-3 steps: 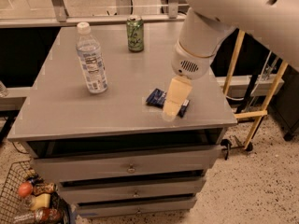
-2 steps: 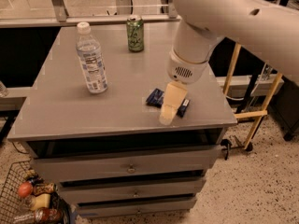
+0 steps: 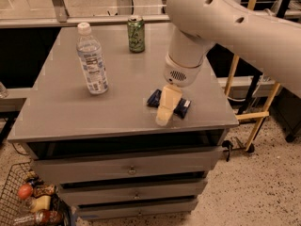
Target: Pick rxbar blueberry
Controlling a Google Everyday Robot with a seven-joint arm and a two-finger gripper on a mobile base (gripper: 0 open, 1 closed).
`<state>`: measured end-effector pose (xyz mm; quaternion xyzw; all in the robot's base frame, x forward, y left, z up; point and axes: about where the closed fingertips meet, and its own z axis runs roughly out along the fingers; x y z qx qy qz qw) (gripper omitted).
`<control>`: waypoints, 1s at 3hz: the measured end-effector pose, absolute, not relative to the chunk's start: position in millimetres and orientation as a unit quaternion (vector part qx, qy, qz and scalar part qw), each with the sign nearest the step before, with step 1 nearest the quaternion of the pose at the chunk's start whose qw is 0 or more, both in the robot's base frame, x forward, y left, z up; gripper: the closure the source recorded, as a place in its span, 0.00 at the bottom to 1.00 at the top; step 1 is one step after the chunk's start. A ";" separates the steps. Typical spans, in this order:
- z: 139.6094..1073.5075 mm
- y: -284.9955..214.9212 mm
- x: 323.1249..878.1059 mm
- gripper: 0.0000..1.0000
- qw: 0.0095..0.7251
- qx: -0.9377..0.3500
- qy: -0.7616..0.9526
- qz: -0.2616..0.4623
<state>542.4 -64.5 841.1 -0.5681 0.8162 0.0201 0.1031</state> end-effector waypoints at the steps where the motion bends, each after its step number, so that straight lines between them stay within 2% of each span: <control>1: 827.7 -59.2 549.9 0.00 0.101 -0.568 0.816 0.025; 2: 820.6 -60.2 556.5 0.15 0.100 -0.564 0.819 0.025; 3: 817.4 -62.6 561.2 0.39 0.098 -0.561 0.822 0.027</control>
Offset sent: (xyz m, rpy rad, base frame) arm 0.0235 0.0012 -0.0282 0.0055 0.0165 -0.0265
